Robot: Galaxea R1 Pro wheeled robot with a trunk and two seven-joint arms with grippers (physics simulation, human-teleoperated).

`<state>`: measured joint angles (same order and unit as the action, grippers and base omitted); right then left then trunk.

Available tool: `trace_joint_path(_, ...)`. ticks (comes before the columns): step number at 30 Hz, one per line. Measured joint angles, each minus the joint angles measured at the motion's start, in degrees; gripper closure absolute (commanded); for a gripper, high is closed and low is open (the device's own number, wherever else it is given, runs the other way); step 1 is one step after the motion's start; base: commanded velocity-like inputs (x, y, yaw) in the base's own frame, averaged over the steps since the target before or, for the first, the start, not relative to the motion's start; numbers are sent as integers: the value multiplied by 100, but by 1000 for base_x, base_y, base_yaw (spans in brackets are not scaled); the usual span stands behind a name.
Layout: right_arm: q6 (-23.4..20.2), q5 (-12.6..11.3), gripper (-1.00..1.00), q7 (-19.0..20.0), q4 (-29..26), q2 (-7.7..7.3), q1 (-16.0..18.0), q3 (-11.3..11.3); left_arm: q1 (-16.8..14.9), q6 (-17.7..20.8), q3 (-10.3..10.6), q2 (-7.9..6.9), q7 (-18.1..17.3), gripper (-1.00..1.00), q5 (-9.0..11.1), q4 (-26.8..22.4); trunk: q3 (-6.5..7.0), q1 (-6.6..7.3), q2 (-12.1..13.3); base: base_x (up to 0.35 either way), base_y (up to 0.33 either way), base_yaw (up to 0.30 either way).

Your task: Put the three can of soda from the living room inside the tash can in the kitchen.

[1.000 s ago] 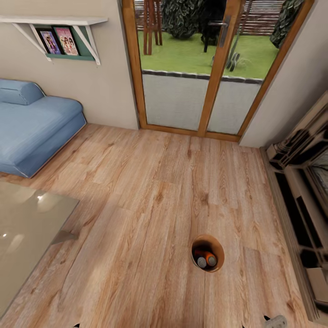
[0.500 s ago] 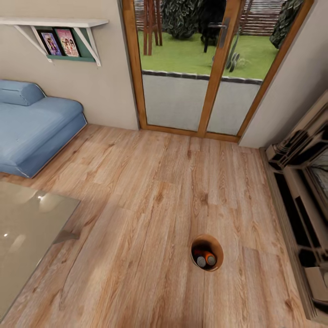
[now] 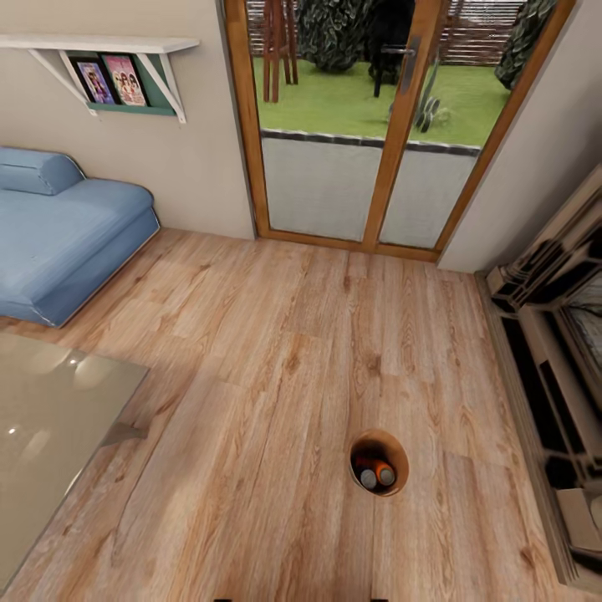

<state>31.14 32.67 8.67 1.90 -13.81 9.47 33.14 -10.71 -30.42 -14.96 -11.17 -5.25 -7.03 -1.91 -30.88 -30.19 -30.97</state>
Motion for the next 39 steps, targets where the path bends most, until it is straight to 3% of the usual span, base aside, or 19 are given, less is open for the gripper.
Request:
trace_joint_path(7,-99,-5,-100,-53,30,8,-26,0,56,514,-76,-103,482,-100,149,163,126,154,281,0,0,0)
trace_joint_path(16,-119,-26,-100,-78,24,17,-32,10,292,696,-75,-112,608,-100,167,200,287,351,642,0,0,0)
trace_joint_path(32,-104,-21,-100,-150,-9,96,-33,12,324,692,-54,-62,636,-100,150,157,288,352,643,0,0,0)
trace_joint_path(39,-108,6,-100,-155,17,197,-33,-2,324,676,-58,-45,639,-100,149,153,288,352,643,0,0,0)
